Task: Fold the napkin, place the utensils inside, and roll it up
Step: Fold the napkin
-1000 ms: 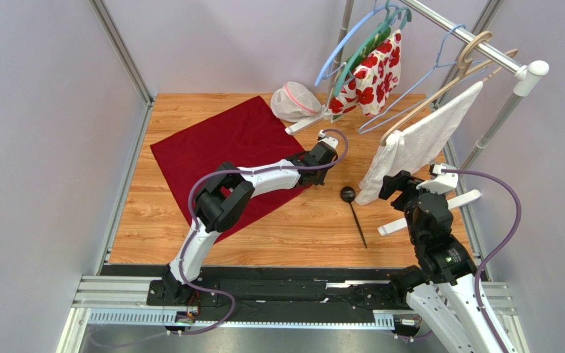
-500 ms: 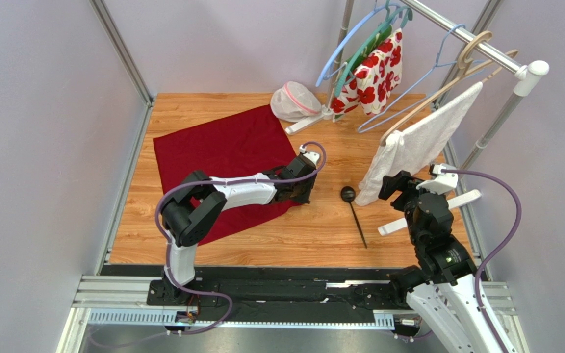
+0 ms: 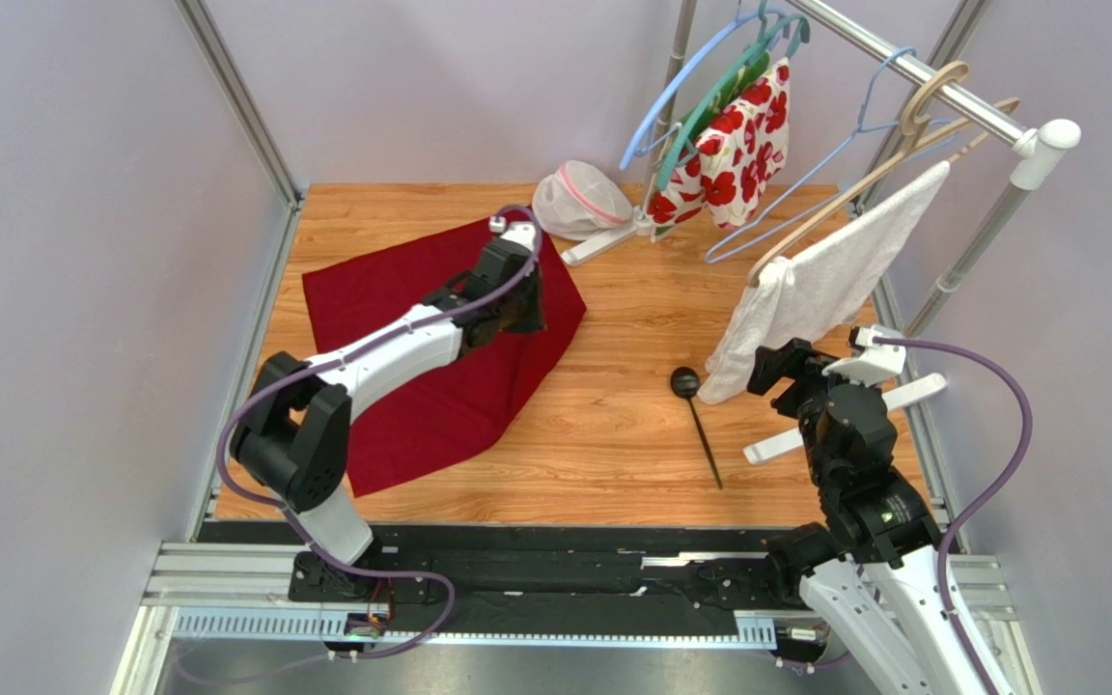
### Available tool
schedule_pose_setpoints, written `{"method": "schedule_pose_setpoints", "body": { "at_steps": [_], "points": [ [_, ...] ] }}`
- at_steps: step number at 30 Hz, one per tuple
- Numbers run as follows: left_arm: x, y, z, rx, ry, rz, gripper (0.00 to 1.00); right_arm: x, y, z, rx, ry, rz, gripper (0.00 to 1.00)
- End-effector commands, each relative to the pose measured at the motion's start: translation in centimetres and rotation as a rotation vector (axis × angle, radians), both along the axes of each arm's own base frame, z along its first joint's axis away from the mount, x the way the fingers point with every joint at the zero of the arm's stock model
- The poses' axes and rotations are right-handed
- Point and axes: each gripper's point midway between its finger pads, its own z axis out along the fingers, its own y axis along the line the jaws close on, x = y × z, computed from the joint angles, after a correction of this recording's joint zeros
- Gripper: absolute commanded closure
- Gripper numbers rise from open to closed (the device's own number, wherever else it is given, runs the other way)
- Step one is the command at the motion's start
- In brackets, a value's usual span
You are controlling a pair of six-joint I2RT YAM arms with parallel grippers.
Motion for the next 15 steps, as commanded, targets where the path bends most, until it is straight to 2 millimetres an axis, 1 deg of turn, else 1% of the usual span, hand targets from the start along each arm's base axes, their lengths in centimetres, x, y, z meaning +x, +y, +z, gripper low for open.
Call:
{"method": "schedule_pose_setpoints", "body": {
  "at_steps": [1, 3, 4, 5, 6, 7, 8, 9, 10, 11, 13, 14, 15],
  "points": [
    [0.6, 6.4, 0.2, 0.100, 0.016, 0.096, 1.00, 0.2, 0.2, 1.5, 0.015, -0.024, 0.002, 0.20],
    [1.0, 8.7, 0.1, 0.129, 0.033, 0.130, 1.00, 0.3, 0.7, 1.7, 0.024, -0.017, 0.025, 0.20],
    [1.9, 10.6, 0.4, 0.149, 0.028, 0.161, 1.00, 0.6, 1.1, 1.5, 0.028, -0.004, 0.039, 0.20],
    [1.8, 11.8, 0.0, 0.178, 0.053, 0.179, 1.00, 0.8, 1.4, 1.4, 0.032, 0.007, 0.051, 0.20],
    [2.0, 12.8, 0.0, 0.192, 0.061, 0.199, 1.00, 0.9, 2.2, 1.5, 0.050, 0.008, 0.085, 0.20],
    [2.5, 14.9, -0.3, 0.218, 0.083, 0.229, 1.00, 1.0, 2.5, 1.6, 0.057, 0.013, 0.099, 0.20],
    [2.8, 15.8, -0.3, 0.225, 0.088, 0.246, 1.00, 1.3, 3.0, 1.3, 0.061, 0.031, 0.117, 0.20],
    [3.0, 16.8, -0.5, 0.232, 0.096, 0.261, 1.00, 1.3, 3.8, 1.3, 0.077, 0.037, 0.150, 0.21],
    [3.4, 17.5, -0.5, 0.239, 0.097, 0.265, 1.00, 1.4, 4.1, 1.4, 0.083, 0.040, 0.161, 0.21],
    [3.7, 19.0, -0.6, 0.247, 0.107, 0.294, 1.00, 1.6, 4.3, 1.3, 0.085, 0.050, 0.169, 0.21],
    [4.2, 20.3, -0.7, 0.268, 0.120, 0.301, 1.00, 1.6, 4.4, 1.3, 0.082, 0.057, 0.176, 0.21],
    [4.5, 21.4, -0.6, 0.275, 0.125, 0.319, 1.00, 1.6, 4.4, 1.4, 0.080, 0.056, 0.173, 0.21],
    [4.7, 21.8, -0.6, 0.284, 0.127, 0.319, 1.00, 1.6, 4.1, 1.4, 0.074, 0.055, 0.163, 0.21]
  ]
}}
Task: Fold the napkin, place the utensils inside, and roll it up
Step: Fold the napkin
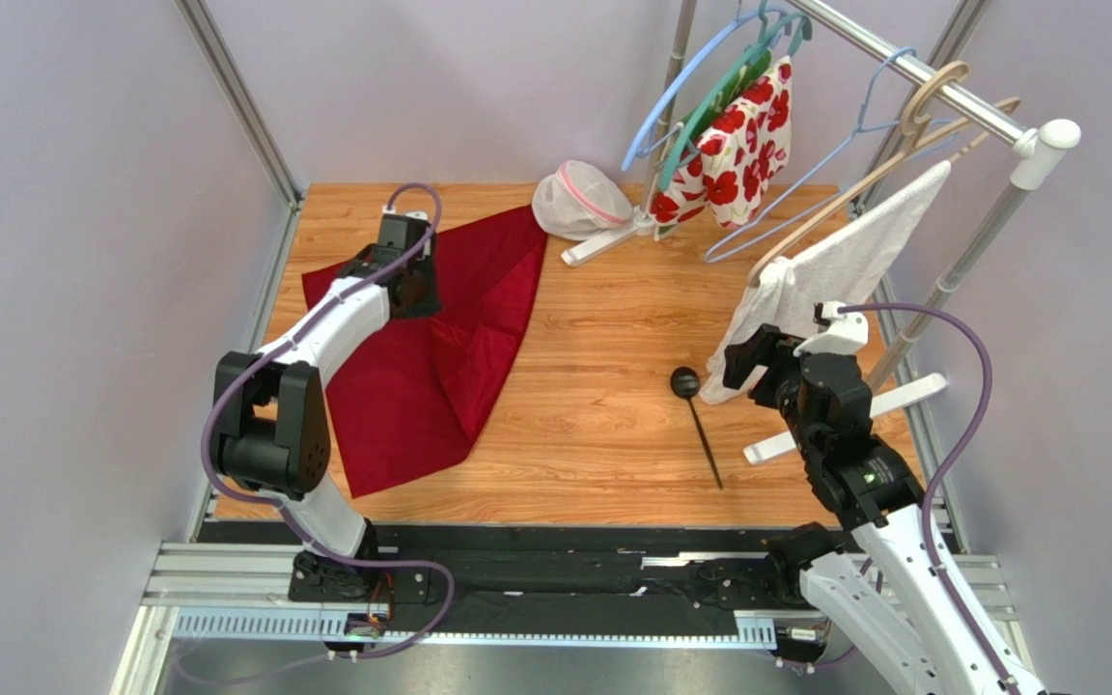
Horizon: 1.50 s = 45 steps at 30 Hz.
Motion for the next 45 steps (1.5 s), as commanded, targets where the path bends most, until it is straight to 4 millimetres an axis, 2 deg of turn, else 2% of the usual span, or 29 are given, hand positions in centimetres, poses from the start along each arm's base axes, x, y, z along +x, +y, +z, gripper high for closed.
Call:
{"method": "schedule_pose_setpoints", "body": {
  "at_steps": [1, 5, 9, 11, 12, 16, 20, 21, 29, 45],
  "points": [
    [1.6, 2.7, 1.5, 0.070, -0.005, -0.016, 1.00, 0.1, 0.7, 3.0, 0.043, -0.066, 0.028, 0.21],
    [2.4, 4.9, 1.6, 0.101, 0.016, 0.018, 1.00, 0.1, 0.5, 3.4, 0.037, -0.072, 0.019, 0.21],
    [3.2, 7.5, 2.6, 0.136, -0.002, 0.069, 1.00, 0.2, 0.6, 3.6, 0.027, -0.063, 0.028, 0.21],
    [3.7, 8.2, 3.2, 0.137, -0.014, 0.071, 1.00, 0.2, 0.6, 3.5, 0.021, -0.058, 0.031, 0.21],
    [3.9, 8.4, 2.7, 0.135, 0.000, 0.071, 1.00, 0.2, 0.6, 3.3, 0.018, -0.053, 0.032, 0.21],
    [4.5, 10.5, 2.9, 0.153, 0.030, 0.097, 1.00, 0.1, 0.5, 3.1, 0.013, -0.048, 0.031, 0.21],
    [5.0, 10.8, 3.2, 0.161, 0.026, 0.083, 1.00, -0.2, 0.4, 3.0, 0.013, -0.044, 0.029, 0.21],
    [5.1, 11.8, 3.3, 0.164, 0.033, 0.098, 1.00, -0.2, 0.4, 2.9, 0.012, -0.042, 0.027, 0.21],
    [5.7, 13.7, 3.0, 0.192, 0.062, 0.115, 1.00, -0.7, 0.1, 2.7, 0.009, -0.038, 0.025, 0.21],
    [7.8, 16.5, 3.3, 0.224, 0.093, 0.111, 1.00, -1.1, 0.0, 1.8, 0.018, -0.023, 0.022, 0.21]
  ]
}}
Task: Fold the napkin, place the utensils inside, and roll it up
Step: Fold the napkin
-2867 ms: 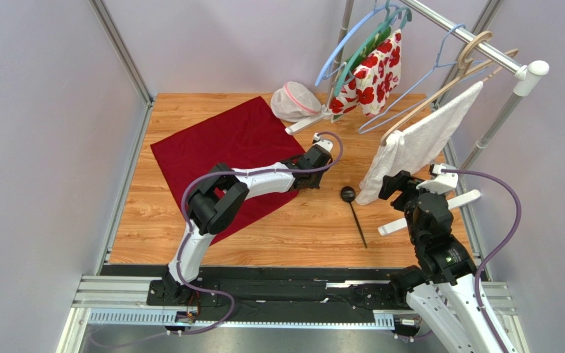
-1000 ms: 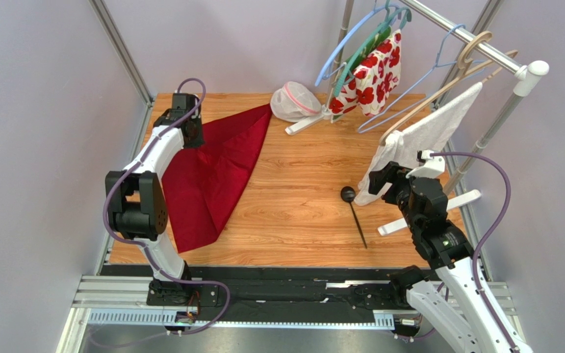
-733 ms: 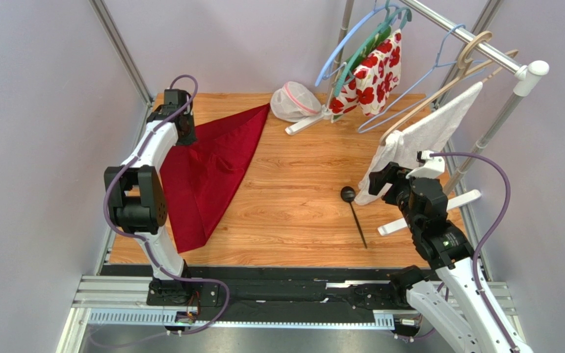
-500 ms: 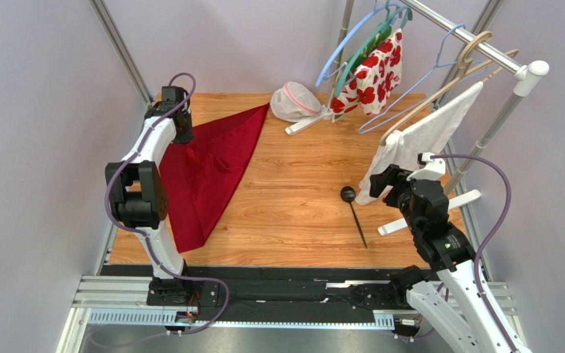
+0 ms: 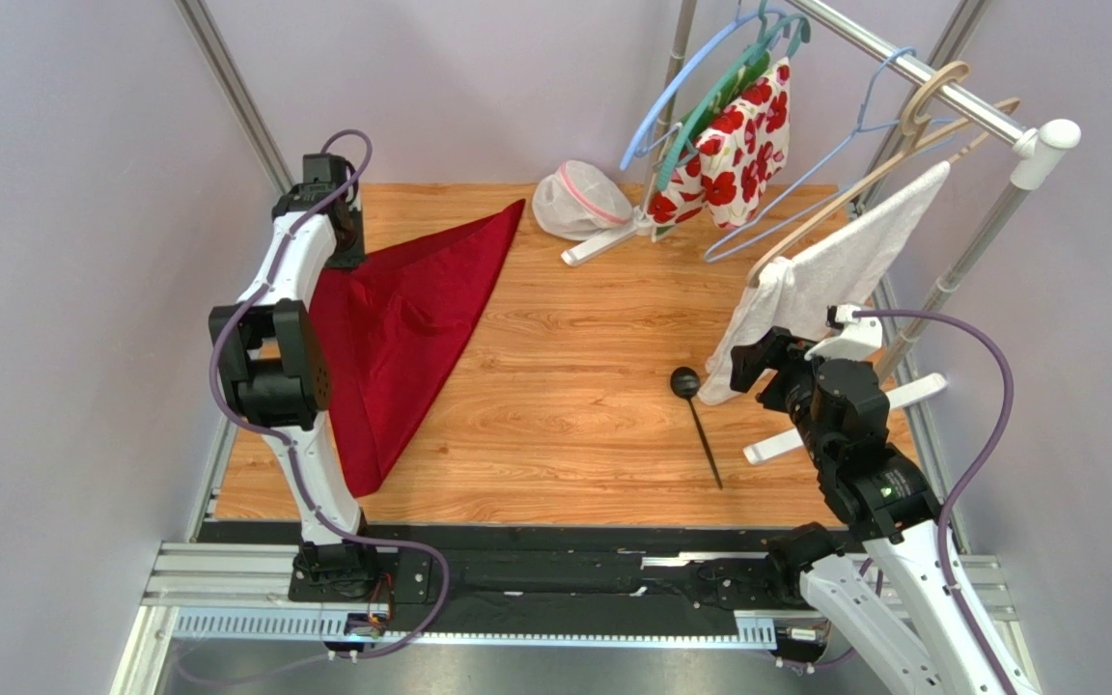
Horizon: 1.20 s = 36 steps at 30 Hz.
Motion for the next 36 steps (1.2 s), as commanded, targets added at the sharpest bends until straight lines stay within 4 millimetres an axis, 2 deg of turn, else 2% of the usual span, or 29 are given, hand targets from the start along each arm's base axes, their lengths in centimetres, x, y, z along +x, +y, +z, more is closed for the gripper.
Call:
{"method": "schedule_pose_setpoints", "body": {
  "at_steps": [1, 8, 21, 30, 36],
  "points": [
    [0.3, 1.4, 1.3, 0.028, -0.006, 0.002, 1.00, 0.1, 0.1, 0.3, 0.006, -0.013, 0.004, 0.21],
    [1.0, 2.7, 1.9, 0.035, -0.013, 0.022, 1.00, 0.5, 0.2, -0.3, -0.006, -0.001, 0.002, 0.21],
    [1.8, 4.3, 1.1, 0.047, 0.014, 0.053, 1.00, 0.9, 0.1, -1.1, -0.030, 0.018, -0.007, 0.21],
    [2.1, 5.4, 1.9, 0.059, 0.001, 0.047, 1.00, 0.9, 0.1, -1.3, -0.023, 0.024, -0.010, 0.21],
    [2.5, 6.1, 1.5, 0.051, 0.010, 0.054, 1.00, 0.8, 0.0, -1.4, -0.027, 0.030, -0.011, 0.21]
  ]
}}
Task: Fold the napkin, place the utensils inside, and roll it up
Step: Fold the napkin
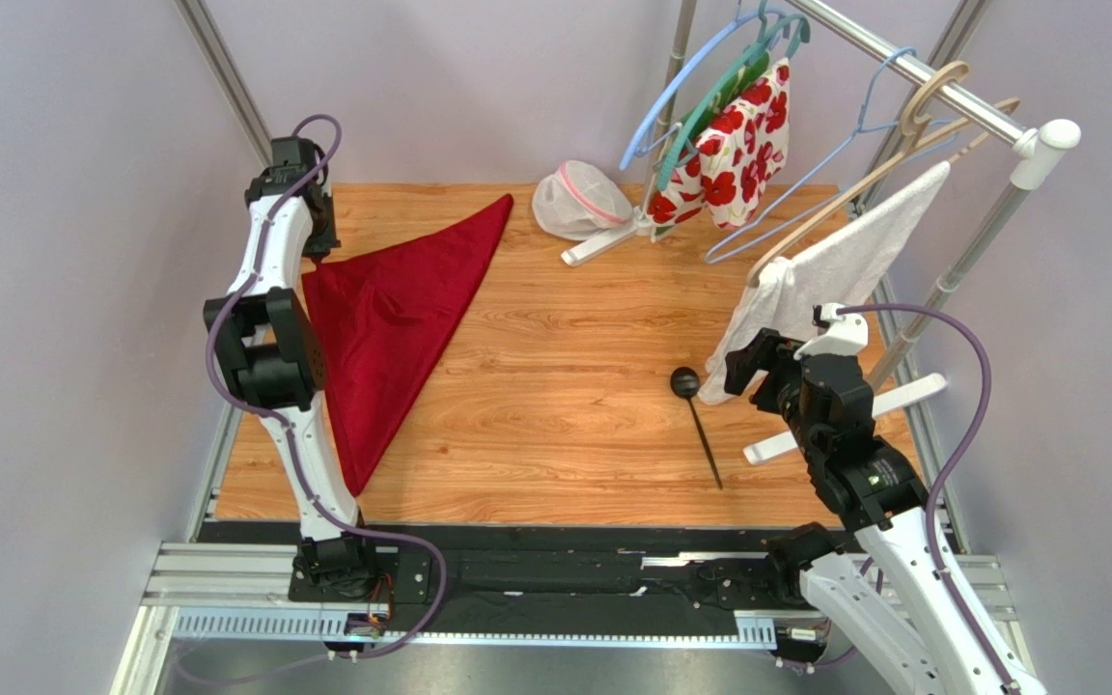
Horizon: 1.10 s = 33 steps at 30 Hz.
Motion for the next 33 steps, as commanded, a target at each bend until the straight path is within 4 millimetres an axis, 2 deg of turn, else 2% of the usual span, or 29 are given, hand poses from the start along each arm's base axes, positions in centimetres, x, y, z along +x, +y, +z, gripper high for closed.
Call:
{"method": "schedule_pose_setpoints", "body": {
  "at_steps": [1, 11, 21, 33],
  "points": [
    [0.8, 1.0, 0.7, 0.010, -0.015, -0.005, 1.00, 0.4, -0.1, 0.7, 0.001, -0.033, -0.010, 0.21],
    [1.0, 1.7, -1.0, 0.009, 0.020, 0.005, 1.00, 0.7, 0.1, 0.3, 0.003, -0.021, -0.012, 0.21],
    [1.8, 2.4, -1.2, 0.020, 0.017, 0.015, 1.00, 1.0, 0.2, -0.1, 0.005, -0.010, -0.012, 0.21],
    [2.0, 3.2, -1.2, 0.039, 0.021, 0.027, 1.00, 1.6, 0.7, -0.8, 0.007, 0.012, -0.003, 0.21]
  ]
}}
